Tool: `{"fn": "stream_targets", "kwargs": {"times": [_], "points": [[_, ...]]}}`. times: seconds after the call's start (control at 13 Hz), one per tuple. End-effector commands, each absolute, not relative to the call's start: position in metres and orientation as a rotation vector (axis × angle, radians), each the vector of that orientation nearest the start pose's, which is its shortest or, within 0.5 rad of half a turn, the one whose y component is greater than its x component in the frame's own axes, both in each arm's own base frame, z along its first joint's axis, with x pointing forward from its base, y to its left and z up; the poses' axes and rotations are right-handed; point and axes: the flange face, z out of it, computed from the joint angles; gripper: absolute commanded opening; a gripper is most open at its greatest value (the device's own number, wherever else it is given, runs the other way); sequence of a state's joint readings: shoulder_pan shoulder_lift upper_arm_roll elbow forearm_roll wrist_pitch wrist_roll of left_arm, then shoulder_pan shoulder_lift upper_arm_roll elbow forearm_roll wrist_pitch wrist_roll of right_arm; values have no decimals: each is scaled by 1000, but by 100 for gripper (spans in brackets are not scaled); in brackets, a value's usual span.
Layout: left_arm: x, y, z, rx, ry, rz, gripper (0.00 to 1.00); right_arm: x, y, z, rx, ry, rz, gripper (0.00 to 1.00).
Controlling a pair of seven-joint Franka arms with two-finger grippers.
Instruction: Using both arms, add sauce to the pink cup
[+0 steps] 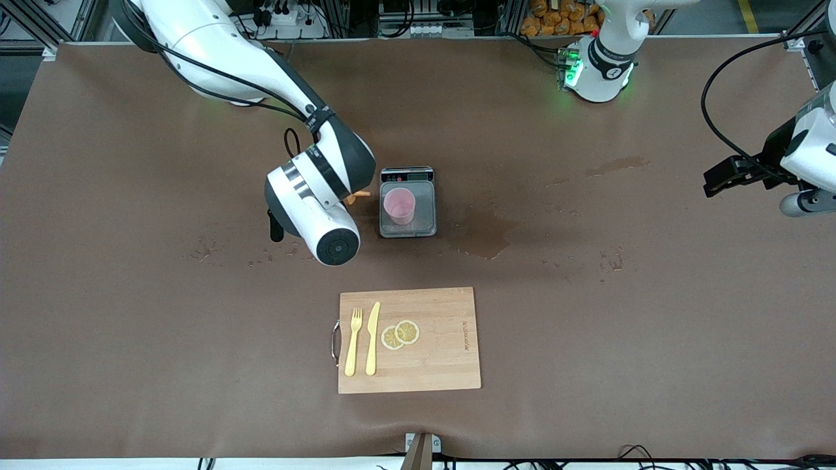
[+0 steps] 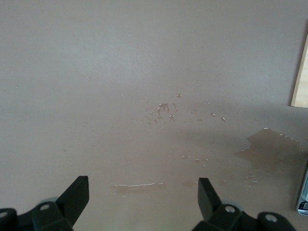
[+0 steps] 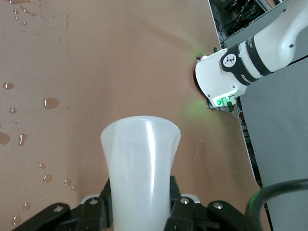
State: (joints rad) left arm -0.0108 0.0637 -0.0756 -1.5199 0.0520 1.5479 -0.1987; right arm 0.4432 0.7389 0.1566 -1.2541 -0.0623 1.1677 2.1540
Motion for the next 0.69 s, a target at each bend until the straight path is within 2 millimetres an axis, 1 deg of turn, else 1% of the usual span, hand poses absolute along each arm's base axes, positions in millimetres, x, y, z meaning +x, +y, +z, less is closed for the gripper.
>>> {"fn": "stream_targets", "kwargs": {"times": [0.0, 0.38, 0.62], "points": [[558, -42, 622, -3109, -151, 47, 100, 541, 341, 297, 1645, -1624, -170, 45], [558, -41, 622, -3109, -128, 50, 100, 528, 348, 287, 1600, -1570, -85, 45], [559, -38, 619, -3109, -111, 57, 100, 524, 350, 284, 1590, -1546, -59, 45]]}}
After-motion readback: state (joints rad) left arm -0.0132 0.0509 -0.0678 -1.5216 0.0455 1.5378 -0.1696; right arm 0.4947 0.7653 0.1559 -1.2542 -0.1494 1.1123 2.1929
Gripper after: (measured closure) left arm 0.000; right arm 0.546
